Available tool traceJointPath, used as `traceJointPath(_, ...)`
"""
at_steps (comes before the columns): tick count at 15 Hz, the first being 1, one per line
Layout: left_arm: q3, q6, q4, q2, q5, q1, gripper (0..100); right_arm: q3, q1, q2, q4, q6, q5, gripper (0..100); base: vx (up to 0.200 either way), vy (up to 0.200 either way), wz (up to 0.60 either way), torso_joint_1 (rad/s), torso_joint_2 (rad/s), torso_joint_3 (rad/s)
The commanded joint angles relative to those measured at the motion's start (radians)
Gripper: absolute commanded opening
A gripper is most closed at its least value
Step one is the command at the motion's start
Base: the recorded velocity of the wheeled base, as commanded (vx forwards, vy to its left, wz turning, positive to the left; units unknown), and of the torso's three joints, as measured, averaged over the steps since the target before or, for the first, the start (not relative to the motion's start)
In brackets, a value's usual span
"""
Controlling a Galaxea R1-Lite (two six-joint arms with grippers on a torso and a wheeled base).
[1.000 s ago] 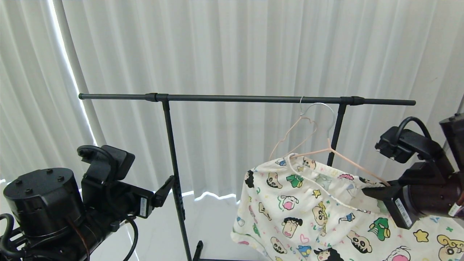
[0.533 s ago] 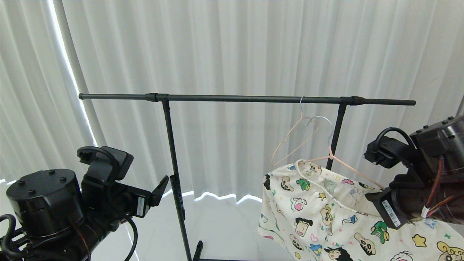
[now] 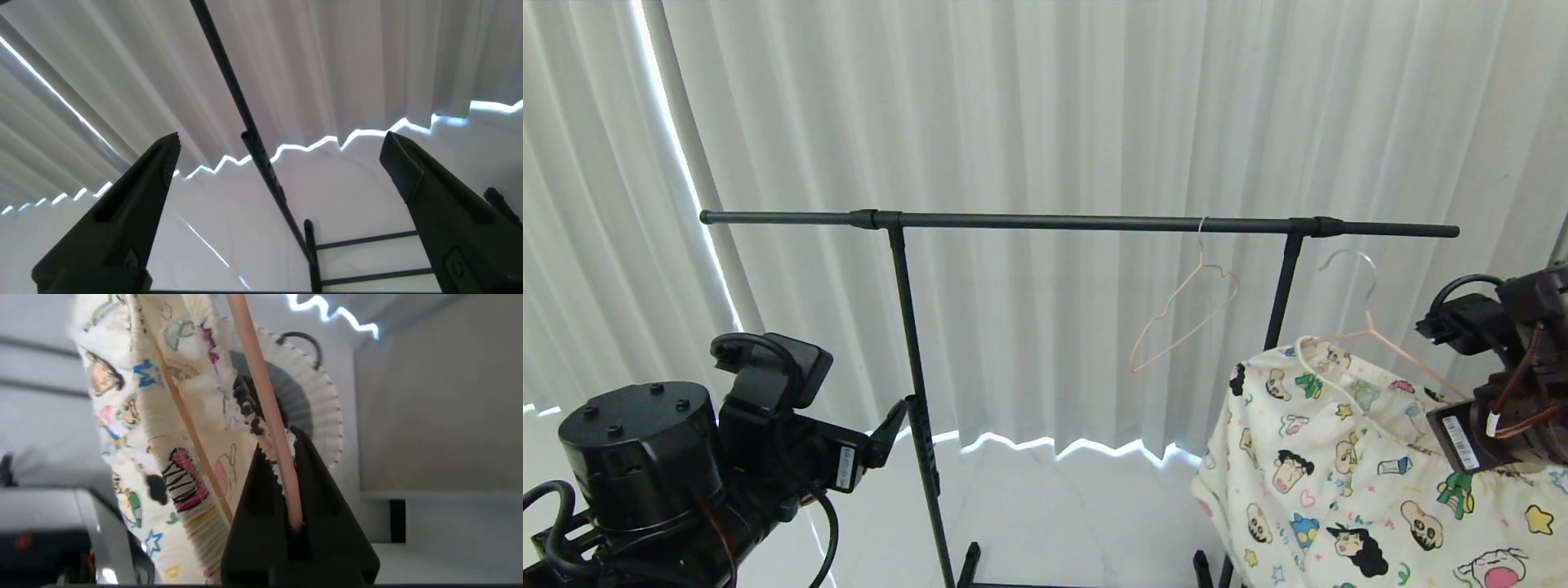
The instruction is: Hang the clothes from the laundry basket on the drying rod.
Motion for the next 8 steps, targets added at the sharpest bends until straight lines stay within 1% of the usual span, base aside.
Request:
traceJointPath(1, -0.002, -0.001, -0.002, 0.005, -0.001, -0.003, 100, -0.053, -0.074, 0.031, -0.032, 0.0, 0.0, 0, 0.0, 0.0, 0.0, 0.0, 0.0, 0.0)
traceJointPath(4, -0.001, -0.001, -0.002, 0.003, -0.001, -0.009, 100, -0.135, -0.094, 0.088, -0.064, -0.002, 0.0, 0, 0.2, 0.0, 0.0, -0.006, 0.0, 0.006)
traceJointPath(8, -0.002, -0.001, -0.002, 0.003, -0.001, -0.013, 100, -0.194, -0.094, 0.129, -0.064, -0.002, 0.0, 0, 0.2, 0.0, 0.0, 0.005, 0.0, -0.001)
